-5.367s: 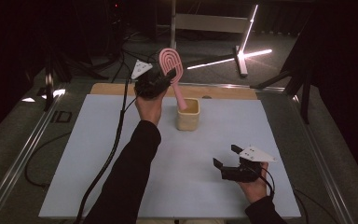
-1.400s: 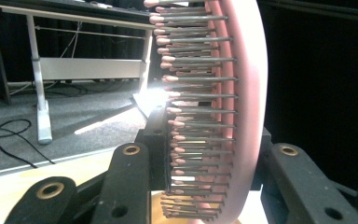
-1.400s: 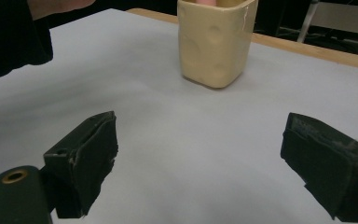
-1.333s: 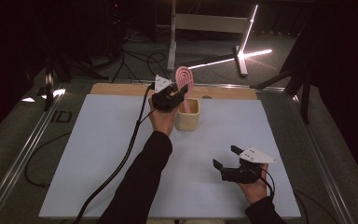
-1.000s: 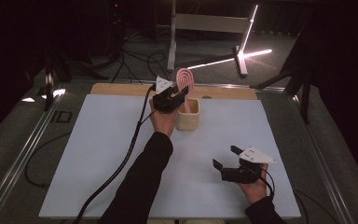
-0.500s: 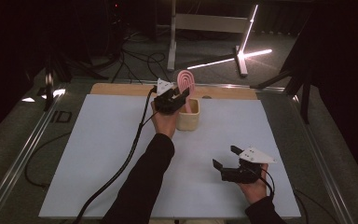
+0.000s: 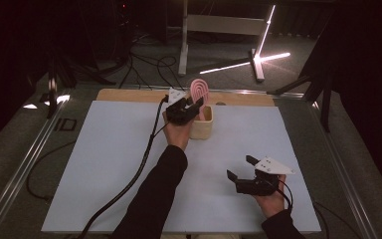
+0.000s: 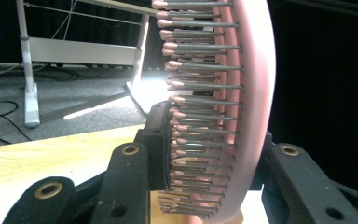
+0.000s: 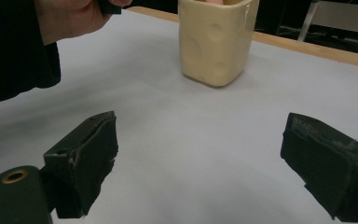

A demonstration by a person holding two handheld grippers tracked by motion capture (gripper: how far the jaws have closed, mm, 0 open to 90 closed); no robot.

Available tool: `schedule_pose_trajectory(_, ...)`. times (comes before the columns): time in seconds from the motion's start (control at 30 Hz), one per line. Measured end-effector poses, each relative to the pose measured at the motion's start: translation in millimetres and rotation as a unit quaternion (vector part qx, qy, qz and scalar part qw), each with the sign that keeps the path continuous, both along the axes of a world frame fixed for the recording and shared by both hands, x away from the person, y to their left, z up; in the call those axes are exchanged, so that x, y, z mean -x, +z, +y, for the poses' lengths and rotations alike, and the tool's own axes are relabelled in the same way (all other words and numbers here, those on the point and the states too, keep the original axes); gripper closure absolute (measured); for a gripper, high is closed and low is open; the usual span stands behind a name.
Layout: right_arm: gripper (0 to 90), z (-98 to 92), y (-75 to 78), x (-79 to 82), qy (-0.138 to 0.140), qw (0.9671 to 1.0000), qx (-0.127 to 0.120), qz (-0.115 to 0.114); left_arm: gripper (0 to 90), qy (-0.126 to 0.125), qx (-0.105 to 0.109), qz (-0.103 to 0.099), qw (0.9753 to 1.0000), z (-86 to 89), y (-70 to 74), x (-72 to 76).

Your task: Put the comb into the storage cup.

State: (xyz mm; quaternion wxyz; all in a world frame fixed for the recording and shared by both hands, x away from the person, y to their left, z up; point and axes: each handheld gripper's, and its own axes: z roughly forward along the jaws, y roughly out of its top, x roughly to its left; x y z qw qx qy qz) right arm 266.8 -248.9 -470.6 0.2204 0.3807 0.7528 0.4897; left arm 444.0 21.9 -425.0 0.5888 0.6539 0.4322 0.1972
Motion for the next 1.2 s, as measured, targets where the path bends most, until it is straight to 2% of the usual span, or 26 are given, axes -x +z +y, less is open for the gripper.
schedule_pose_trajectory(0.47,10.8,0.2,-0.2,0.0,0.0,1.0,0.001,0.0,63.9,-0.005,-0.009,0.006,0.9999,-4.2,-6.4,1.1)
schedule_pose_trajectory(0.87,10.8,0.0,-0.5,-0.2,0.0,1.0,0.0,0.001,63.8,-0.001,-0.001,0.021,0.9998,-1.2,-19.3,0.9)
schedule_pose_trajectory(1.2,10.8,0.7,-0.6,-0.1,-0.001,1.0,0.0,0.002,63.9,-0.003,-0.006,0.02,0.9998,0.6,-18.9,0.6)
